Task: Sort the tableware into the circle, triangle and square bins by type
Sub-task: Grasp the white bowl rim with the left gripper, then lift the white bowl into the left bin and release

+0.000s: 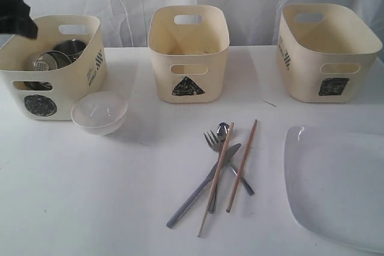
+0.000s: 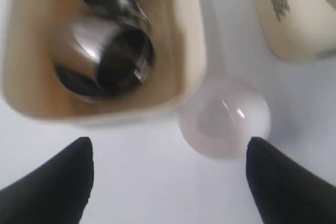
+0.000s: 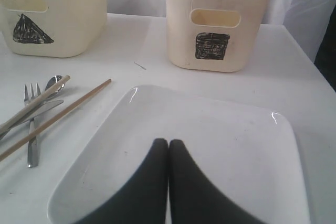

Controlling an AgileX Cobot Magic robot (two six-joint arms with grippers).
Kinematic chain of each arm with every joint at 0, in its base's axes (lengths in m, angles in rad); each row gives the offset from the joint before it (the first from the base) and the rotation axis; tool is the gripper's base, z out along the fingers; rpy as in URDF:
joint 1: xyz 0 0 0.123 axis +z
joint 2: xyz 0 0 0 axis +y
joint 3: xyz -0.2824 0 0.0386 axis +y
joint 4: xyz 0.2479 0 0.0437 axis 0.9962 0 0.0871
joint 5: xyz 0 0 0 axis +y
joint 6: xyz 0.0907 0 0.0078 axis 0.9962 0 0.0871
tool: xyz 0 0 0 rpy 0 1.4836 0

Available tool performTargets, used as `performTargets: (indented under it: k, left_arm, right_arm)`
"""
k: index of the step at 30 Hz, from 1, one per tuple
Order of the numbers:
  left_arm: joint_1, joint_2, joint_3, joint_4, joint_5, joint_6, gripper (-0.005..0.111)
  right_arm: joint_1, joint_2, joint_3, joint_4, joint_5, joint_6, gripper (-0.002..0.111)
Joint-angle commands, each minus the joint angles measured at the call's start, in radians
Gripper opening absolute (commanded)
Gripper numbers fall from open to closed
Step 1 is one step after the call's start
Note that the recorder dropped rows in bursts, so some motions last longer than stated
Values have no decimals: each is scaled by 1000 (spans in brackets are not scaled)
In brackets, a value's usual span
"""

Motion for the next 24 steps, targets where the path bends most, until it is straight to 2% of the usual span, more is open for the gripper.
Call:
performTargets:
  k: [1, 6, 10, 12, 17, 18, 20, 23, 24]
  left_arm:
    - [-9, 32, 132, -269, 142, -3, 81]
    - [-56, 140, 268, -384, -143, -35, 81]
    - [-132, 246, 272, -405, -286, -31, 81]
    - [-160, 305, 272, -380, -341, -31, 81]
    - [-163, 417, 272, -380, -408, -92, 80]
    - [-163, 421, 272, -380, -410, -92, 77]
    - [-163, 417, 272, -380, -383, -63, 59]
    - [-163, 393, 272, -380, -346, 2, 14]
    - [-163, 382, 272, -380, -345, 19, 4]
  right_arm:
    - [4, -6, 1, -1, -8, 0, 0]
    - [4, -6, 1, -1, -8, 0, 0]
    - [4, -6, 1, -1, -8, 0, 0]
    - [4, -6, 1, -1, -8, 0, 0]
    - [4, -6, 1, -1, -8, 0, 0]
    - [4, -6, 1, -1, -8, 0, 0]
    - [4, -6, 1, -1, -8, 0, 0]
    - [4, -6, 1, -1, -8, 0, 0]
    - [4, -6, 1, -1, -8, 0, 0]
